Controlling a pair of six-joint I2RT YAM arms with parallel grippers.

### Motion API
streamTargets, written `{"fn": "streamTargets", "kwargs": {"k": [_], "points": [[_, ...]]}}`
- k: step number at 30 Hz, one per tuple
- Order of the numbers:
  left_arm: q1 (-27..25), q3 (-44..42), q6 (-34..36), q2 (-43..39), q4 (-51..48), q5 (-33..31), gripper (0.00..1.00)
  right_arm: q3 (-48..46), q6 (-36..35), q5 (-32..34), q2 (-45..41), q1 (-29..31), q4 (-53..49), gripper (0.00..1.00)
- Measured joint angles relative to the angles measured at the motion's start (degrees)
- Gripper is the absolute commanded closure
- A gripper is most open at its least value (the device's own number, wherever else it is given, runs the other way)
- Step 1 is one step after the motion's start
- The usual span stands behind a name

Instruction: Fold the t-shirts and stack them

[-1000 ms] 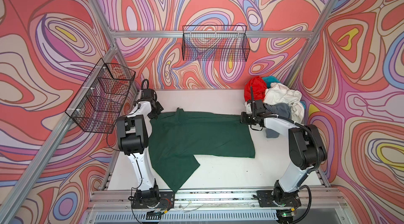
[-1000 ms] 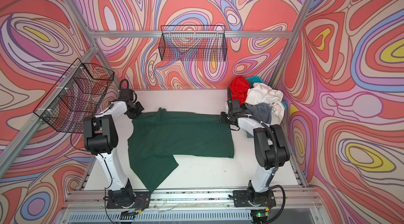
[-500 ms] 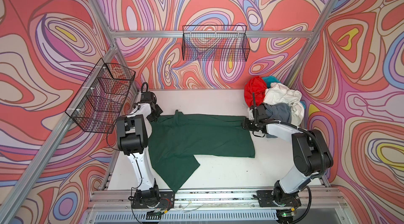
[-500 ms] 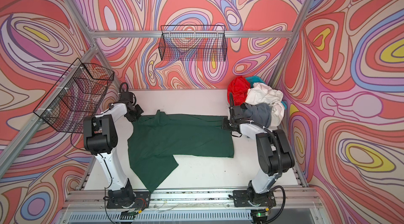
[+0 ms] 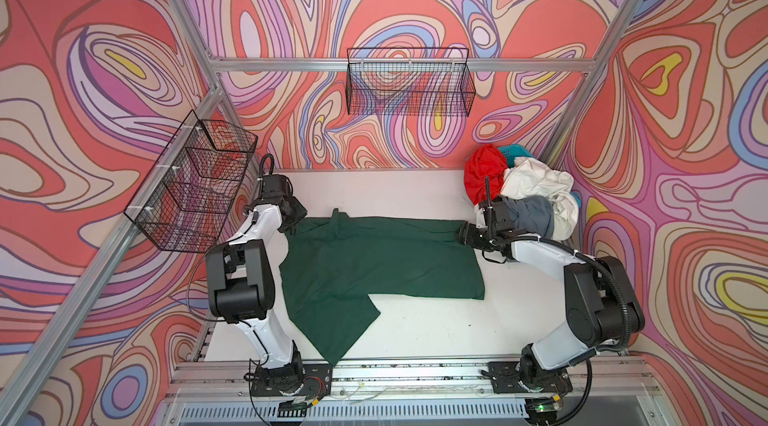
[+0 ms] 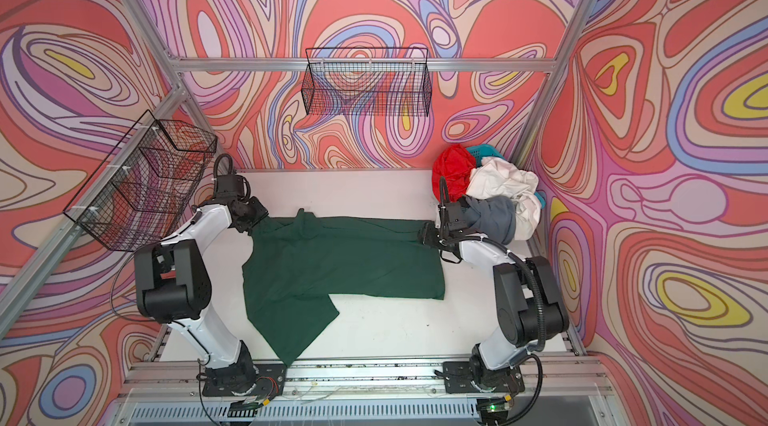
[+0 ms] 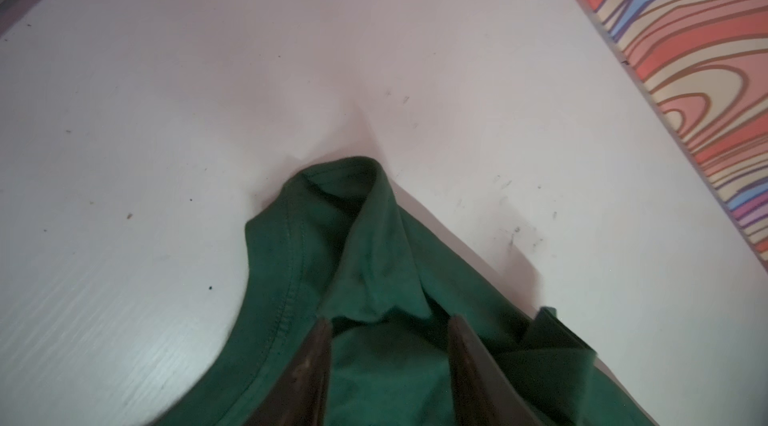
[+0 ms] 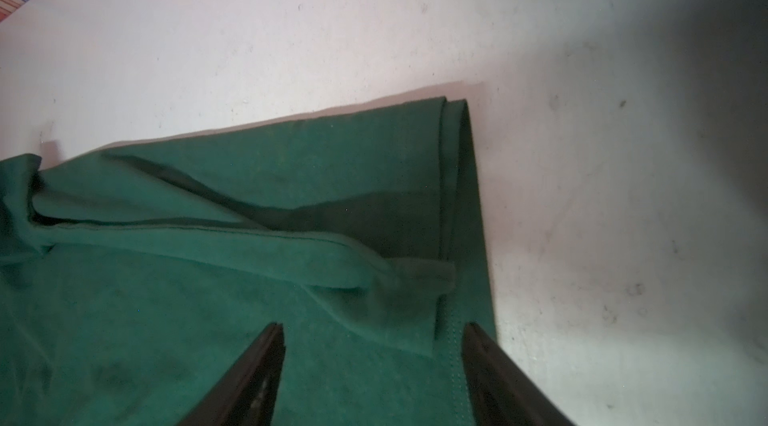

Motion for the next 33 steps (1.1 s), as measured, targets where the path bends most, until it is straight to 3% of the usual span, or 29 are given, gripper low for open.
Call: {"fn": "streamTargets", "kwargs": {"k": [5,11,16,19,22,26,31,32,33], "points": [[-7.8,1.68,2.89,-0.61,-0.33,0.59,0.46,2.45,0.87,1.36,2.16,0.0,-0.02,0.29],[-13.73,10.97,6.99,8.7,-4.63,-0.68,0.47,2.6,1.36,1.49,3.67,0.0,0.09,0.31],[-15.65,18.1,9.84,16.22,-9.2,-4.85,0.67,2.6,1.11,1.53,3.67,0.0,0.07,0.33],[-16.22,19.76,10.95,18.21,-10.8,-6.78,0.9,2.6,0.9,1.68,3.65,0.0,-0.09,0.36],[-16.79,19.67,11.96,18.03,-12.2,-8.83,1.0,2.6,0.79,1.73,3.65,0.0,-0.33,0.37],[-18.71,15.26,13.09,14.62,-11.8,-12.44,1.0,2.6,0.7,1.68,3.63,0.0,-0.55,0.41],[-22.27,3.63,12.52,4.39,-10.54,-15.63,1.0,2.6,0.55,0.98,3.63,0.0,-0.55,0.44],[-22.86,1.36,11.98,2.32,-10.25,-16.37,0.98,2.6,0.57,0.79,3.63,0.0,-0.55,0.44],[-23.47,-1.14,11.32,0.13,-9.9,-17.2,0.89,2.58,0.55,0.57,3.61,0.0,-0.55,0.44]]}}
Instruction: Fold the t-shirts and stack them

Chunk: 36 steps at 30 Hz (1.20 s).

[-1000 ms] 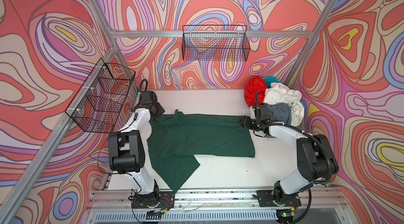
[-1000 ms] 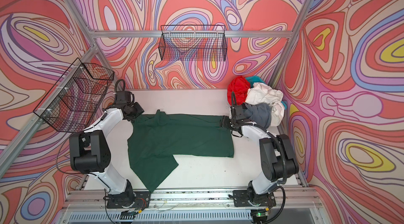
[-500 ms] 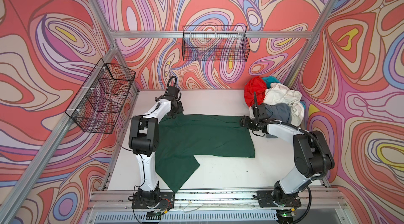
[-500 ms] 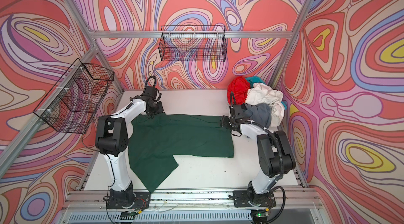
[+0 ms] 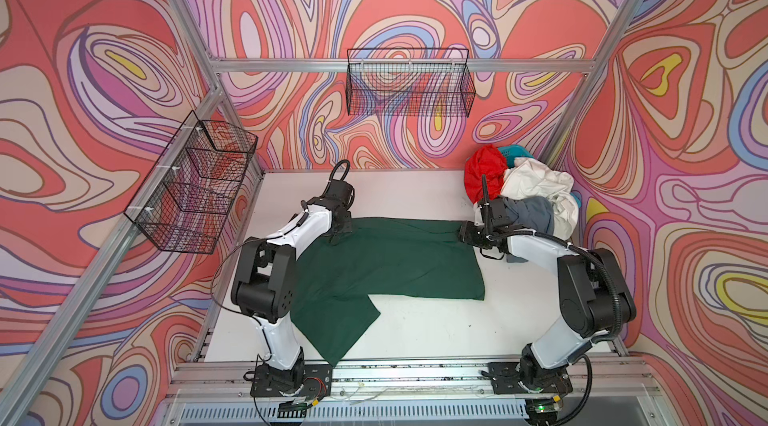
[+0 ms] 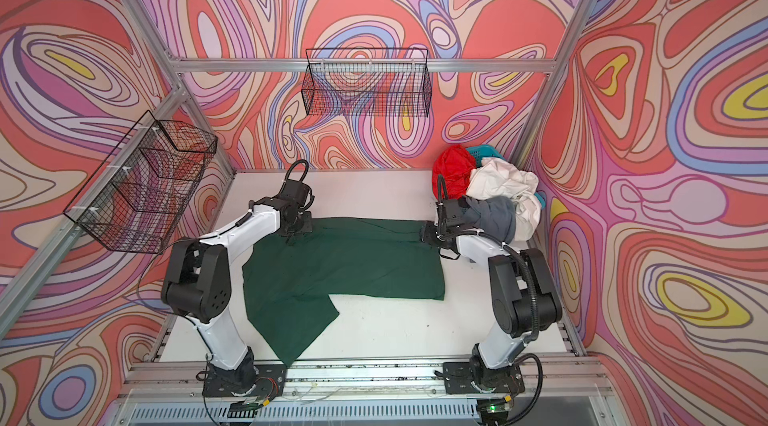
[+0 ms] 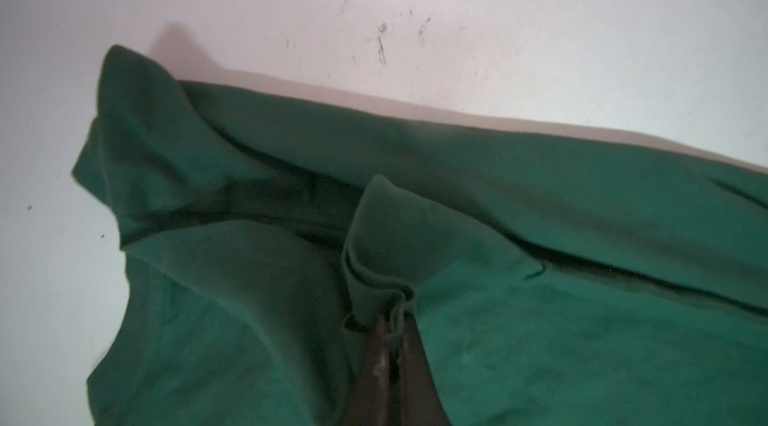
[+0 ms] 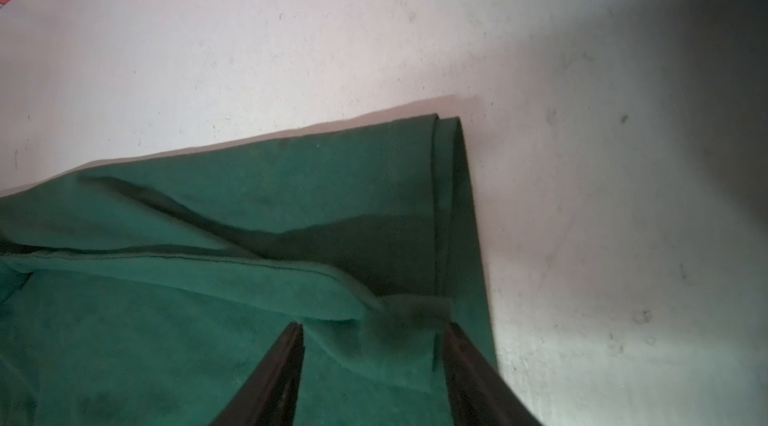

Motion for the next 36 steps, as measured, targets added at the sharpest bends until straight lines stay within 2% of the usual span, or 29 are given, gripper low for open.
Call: {"fn": "streamTargets", "kwargs": {"k": [1,4,6,9,13,17,24,30,33,34,36], "points": [[-0.87,-2.97,-0.74,-2.49,0.61,-0.83,0.71,-0.02,-0.07,-0.2,-0.02,0.0,0.0,0.44],[-3.26,-10.49,-3.1,-8.39,1.7,-2.08,0.57,-0.13,-0.39,-0.61,-0.22,0.0,0.02,0.44],[-4.98,-15.37,-5.29,-12.22,1.84,-2.38,0.42,-0.37,-0.63,-0.7,-0.5,0.0,0.0,0.43],[-5.73,-19.96,-8.41,-16.5,1.51,-2.86,0.27,-0.74,-0.83,-0.83,-0.98,0.0,-0.04,0.43],[-4.59,-19.26,-11.32,-17.55,1.07,-4.48,0.26,-0.76,-1.11,-0.83,-1.11,0.0,-0.39,0.43],[-1.27,-15.21,-13.0,-15.69,1.09,-4.17,0.27,-0.76,-1.29,-0.87,-1.51,0.0,-1.33,0.43],[5.99,-10.73,-15.1,-6.6,4.39,4.2,0.35,-0.76,-1.64,-0.59,-4.74,0.0,-3.17,0.43],[6.32,-8.46,-14.8,0.94,4.76,9.6,0.44,-1.62,-1.66,-0.59,-9.2,0.0,-4.5,0.43],[6.19,-8.7,-14.47,1.05,4.96,10.36,0.56,-1.77,-1.73,-0.57,-10.84,0.0,-5.16,0.42],[6.19,-8.7,-14.19,1.05,5.03,10.32,0.56,-1.84,-1.73,-0.57,-11.19,0.0,-5.25,0.42],[6.21,-8.74,-13.77,1.05,4.98,10.05,0.67,-1.84,-1.92,-0.55,-11.52,0.0,-5.4,0.42]]}}
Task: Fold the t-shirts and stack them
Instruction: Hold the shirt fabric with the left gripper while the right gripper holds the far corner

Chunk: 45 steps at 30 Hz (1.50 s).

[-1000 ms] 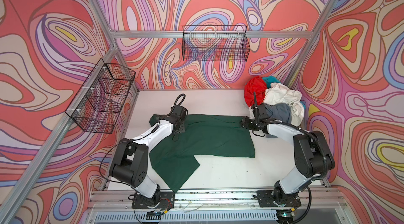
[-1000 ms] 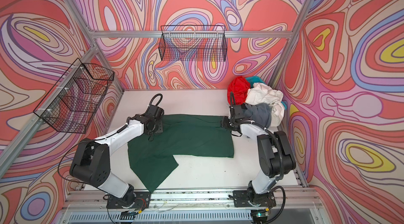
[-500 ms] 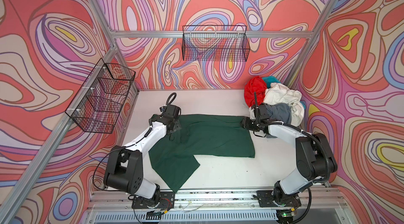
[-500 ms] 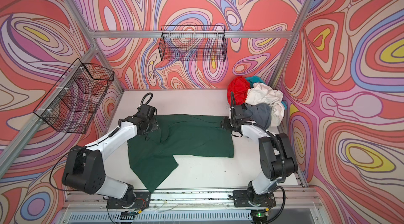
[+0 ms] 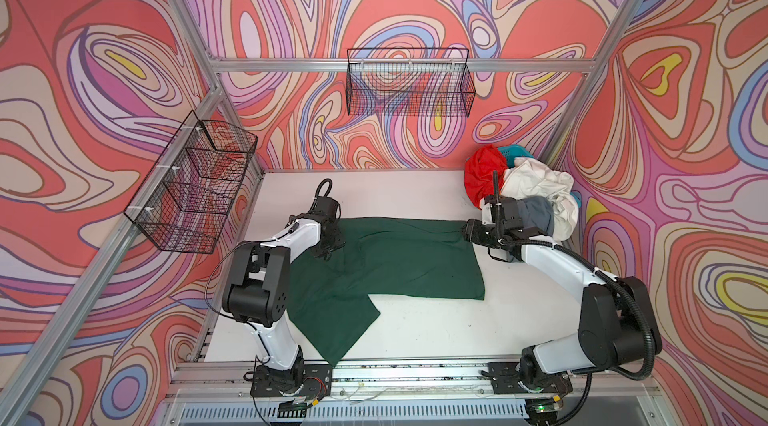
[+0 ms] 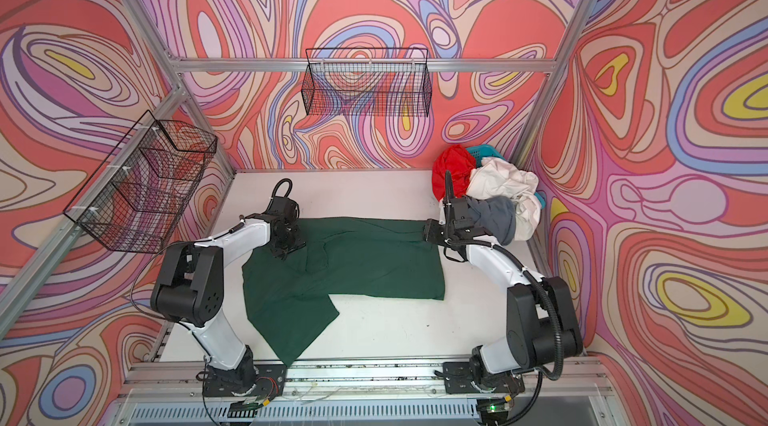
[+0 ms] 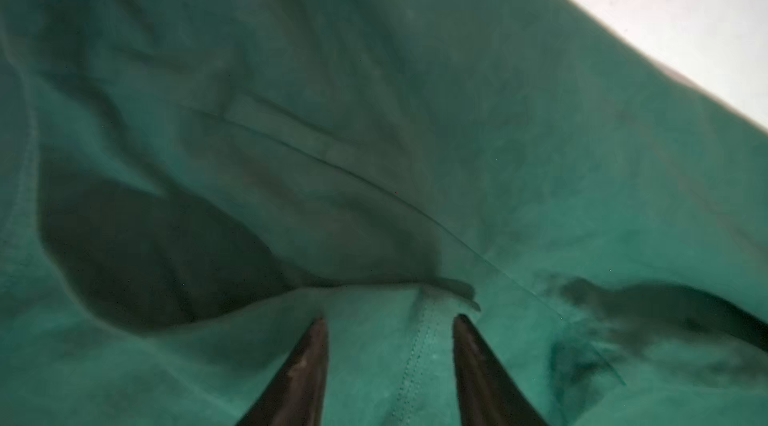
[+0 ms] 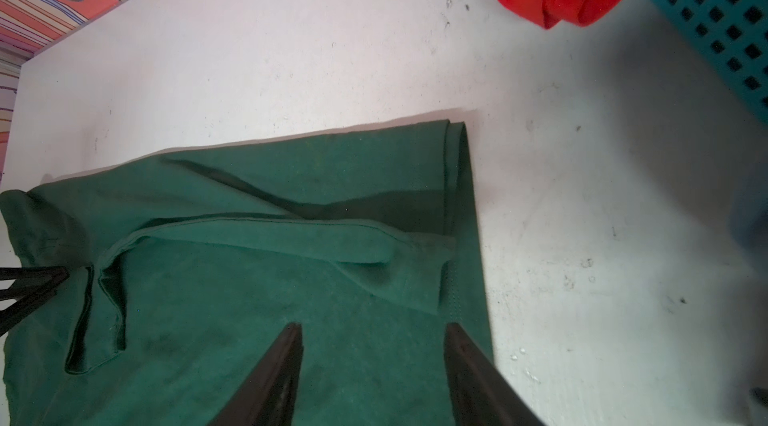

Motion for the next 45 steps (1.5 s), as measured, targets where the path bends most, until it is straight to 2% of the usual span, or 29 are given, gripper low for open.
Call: {"fn": "streamTargets", "kwargs": {"k": [2,3,12,16,20,26,40,45], "points": [[0.0,0.0,0.48,-0.11,0.0,-0.42,0.69,0.0,-0.24,0.0,0.07,0.0,-0.24,0.42],[0.0,-0.02,0.68,-0.24,0.02,-0.59,0.66,0.07,-0.42,-0.02,0.15,0.0,-0.52,0.42],[-0.04,-0.28,1.31,-0.7,0.22,0.28,0.61,3.54,-2.29,0.09,3.41,0.0,-2.69,0.43],[-0.98,0.31,1.88,0.68,0.17,0.5,0.55,3.56,-2.29,0.09,3.74,0.0,-2.51,0.43],[-3.19,1.66,2.86,2.38,-0.24,-0.28,0.55,3.56,-2.32,0.04,5.25,0.0,-2.51,0.43],[-5.16,3.67,4.72,3.06,-1.29,-2.62,0.62,3.56,-2.47,-0.04,6.19,0.0,-2.54,0.43],[-6.36,4.33,9.27,5.9,-2.84,-5.35,0.63,3.63,-2.8,-0.07,6.75,0.0,-2.58,0.43],[-7.52,4.37,10.01,5.92,-2.82,-5.84,0.73,3.67,-2.95,-0.09,6.78,0.0,-2.58,0.43]]}}
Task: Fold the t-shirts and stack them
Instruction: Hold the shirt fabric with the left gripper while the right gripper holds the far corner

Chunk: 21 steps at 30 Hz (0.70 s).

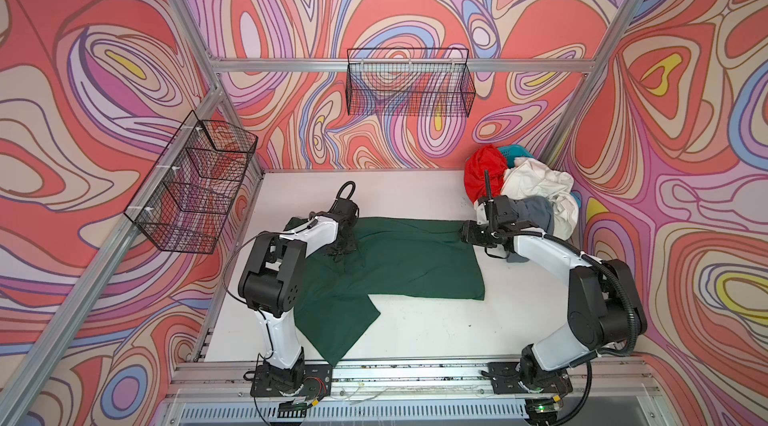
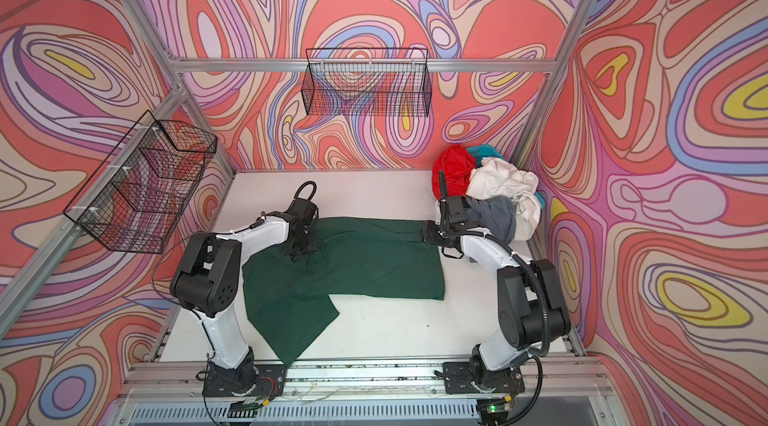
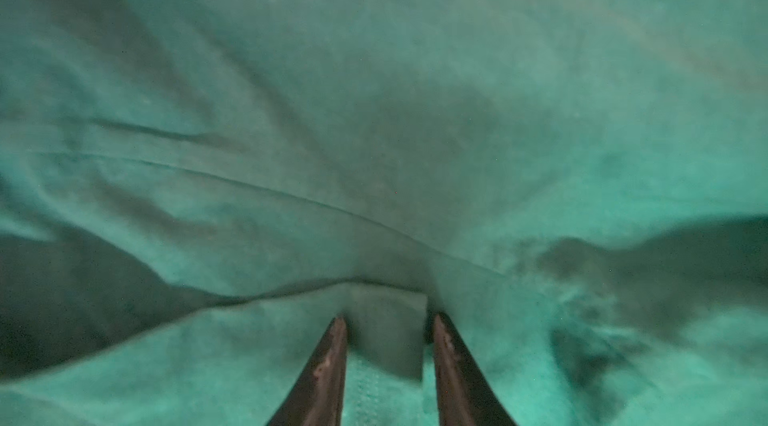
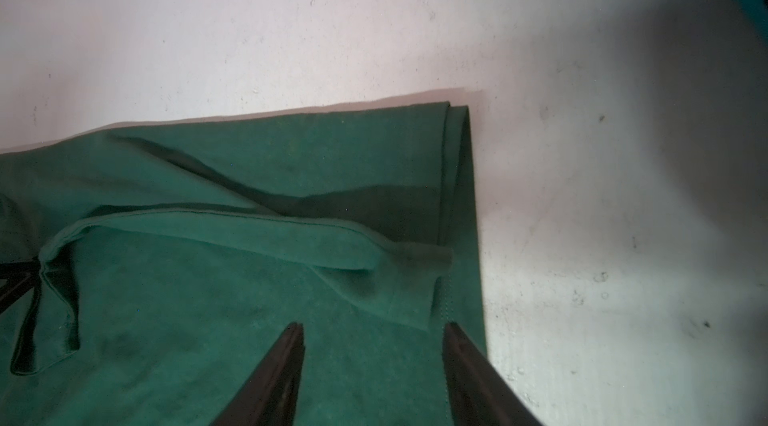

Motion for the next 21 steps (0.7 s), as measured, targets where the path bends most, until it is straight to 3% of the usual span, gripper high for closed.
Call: {"fn": "streamTargets", "kwargs": {"k": [10,15,21], "points": [[-0.46,0.0,0.68,0.04,-0.68,-1.95,1.0,0.15,-0.24,-0.09,0.37,0.0,0.02,0.44],[-0.48,-0.66,0.22,-0.96,-0.7,-3.69,1.0,0.24,-0.26,-0.26,0.55,0.0,0.0,0.44],[-0.48,-6.34,-3.19,-9.11,-0.72,-7.26,1.0,0.68,-0.22,0.57,0.55,0.02,-0.28,0.44]]}}
